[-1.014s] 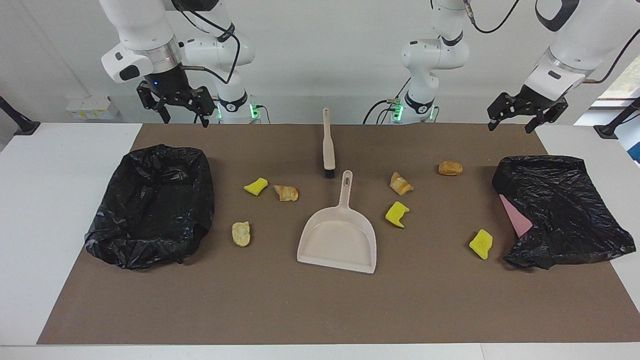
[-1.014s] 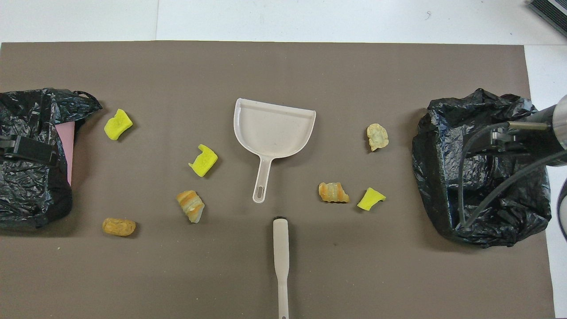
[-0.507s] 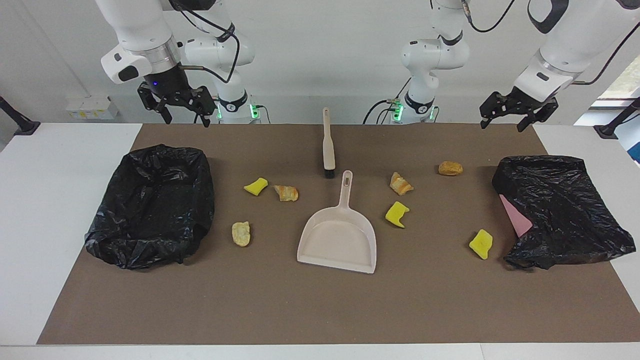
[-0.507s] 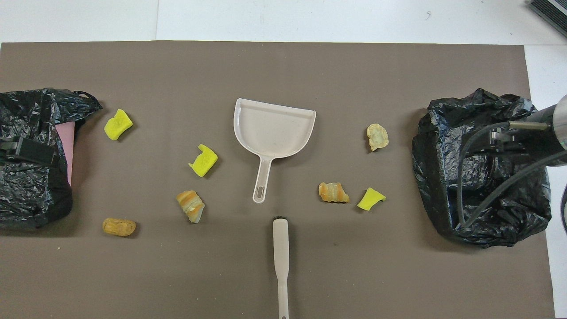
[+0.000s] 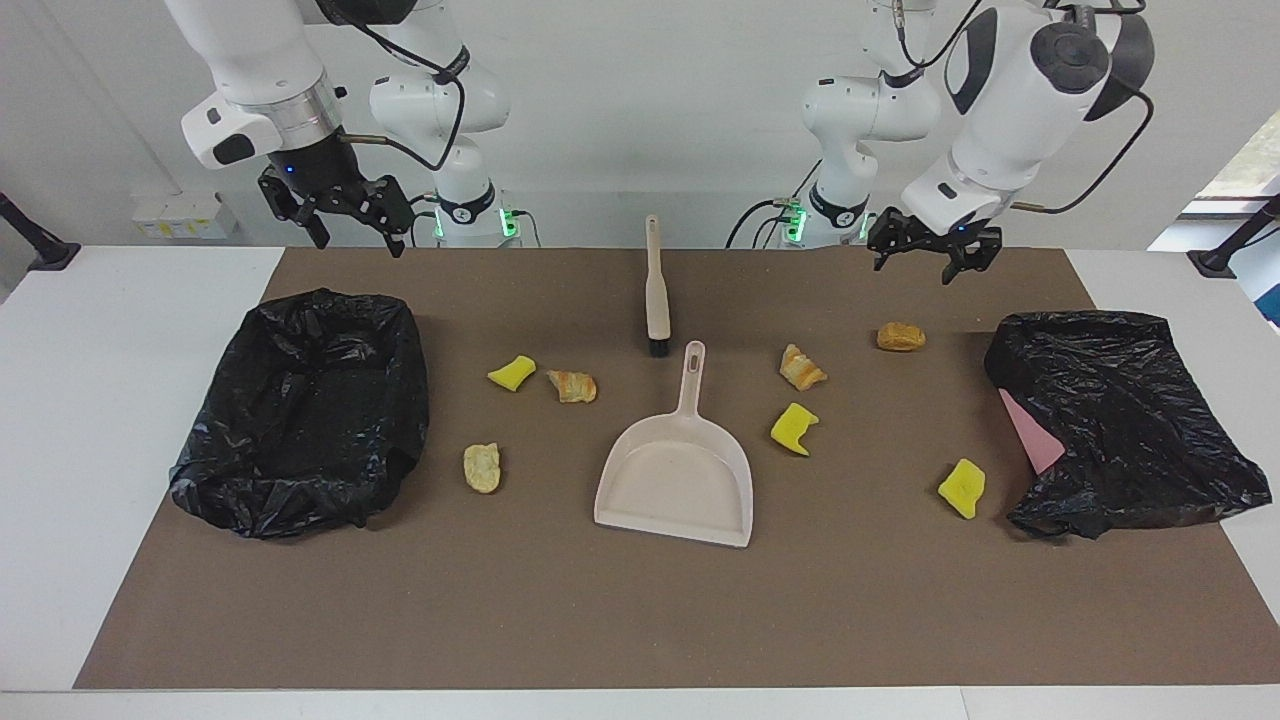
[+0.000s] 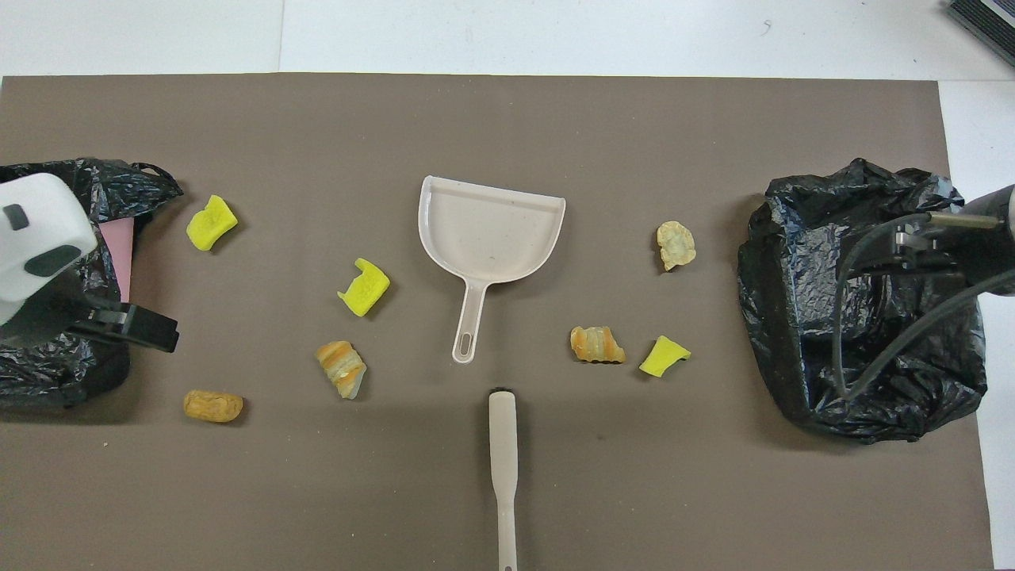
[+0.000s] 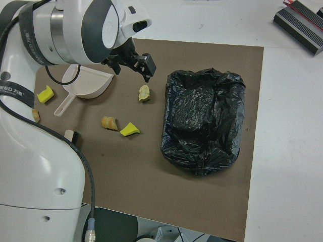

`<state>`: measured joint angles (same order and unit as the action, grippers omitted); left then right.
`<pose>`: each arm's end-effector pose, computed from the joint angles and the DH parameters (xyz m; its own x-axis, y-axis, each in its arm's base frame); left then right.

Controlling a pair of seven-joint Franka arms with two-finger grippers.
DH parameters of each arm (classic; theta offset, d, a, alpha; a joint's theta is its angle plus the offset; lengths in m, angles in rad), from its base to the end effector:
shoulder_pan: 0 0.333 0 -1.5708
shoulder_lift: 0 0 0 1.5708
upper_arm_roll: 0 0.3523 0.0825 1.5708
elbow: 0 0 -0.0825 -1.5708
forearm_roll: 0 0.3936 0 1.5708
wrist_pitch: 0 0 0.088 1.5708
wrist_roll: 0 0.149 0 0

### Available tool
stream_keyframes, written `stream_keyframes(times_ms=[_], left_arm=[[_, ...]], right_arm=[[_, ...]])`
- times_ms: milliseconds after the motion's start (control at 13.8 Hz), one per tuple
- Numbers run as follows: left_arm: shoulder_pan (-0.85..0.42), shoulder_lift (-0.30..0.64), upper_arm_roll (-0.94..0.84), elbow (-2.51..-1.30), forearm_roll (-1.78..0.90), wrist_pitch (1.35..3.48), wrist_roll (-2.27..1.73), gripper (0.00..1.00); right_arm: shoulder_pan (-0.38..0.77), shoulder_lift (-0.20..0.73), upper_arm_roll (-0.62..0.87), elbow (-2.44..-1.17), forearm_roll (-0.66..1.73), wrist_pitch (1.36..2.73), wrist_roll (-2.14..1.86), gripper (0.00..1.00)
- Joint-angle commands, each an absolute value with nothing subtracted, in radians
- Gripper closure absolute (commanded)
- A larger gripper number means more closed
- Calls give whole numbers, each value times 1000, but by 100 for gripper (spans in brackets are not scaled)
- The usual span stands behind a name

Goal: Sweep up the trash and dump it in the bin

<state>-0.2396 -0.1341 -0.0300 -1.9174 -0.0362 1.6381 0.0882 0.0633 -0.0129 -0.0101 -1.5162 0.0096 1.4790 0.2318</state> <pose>0.4827 -0.1394 0.5307 0.9281 -0.3444 -0.1415 -0.3417 -0.9388 0.0440 0.5486 0.0307 0.6441 0.9839 -0.1768 -0.0259 -0.1769 -0.9842 -0.0039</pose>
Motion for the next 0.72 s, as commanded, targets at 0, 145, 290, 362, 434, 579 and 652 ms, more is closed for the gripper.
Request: stream_keyframes(times_ms=[0,145,290,362,434,579,652], left_arm=[[-334,-206,-15,-2043,-43,1716,67,0],[-406,-190,-15,-2055,-61,1726,75,0],[-484,-190,-15,-2109,-69,1776,55,0],[-518,-190,-14,-2130,-83,1798,48,0],[-535,-189,-15,-2153,-103,1821,26,0],[-609,-186,-14,-2206,-110,1889,-12,0],[-633,-173,-15,-2227,-110,1929,-43,0]], right_arm=[[64,-37,-5,-1546,20,1499,221,0],[78,-31,9,-1551,14,1517,248,0],[133,1,9,-1551,5,1561,308,0],[156,15,9,-1552,5,1589,331,0],[187,38,9,-1549,5,1613,368,0],[253,95,8,-1548,3,1687,472,0],[276,125,9,-1546,-3,1716,501,0]])
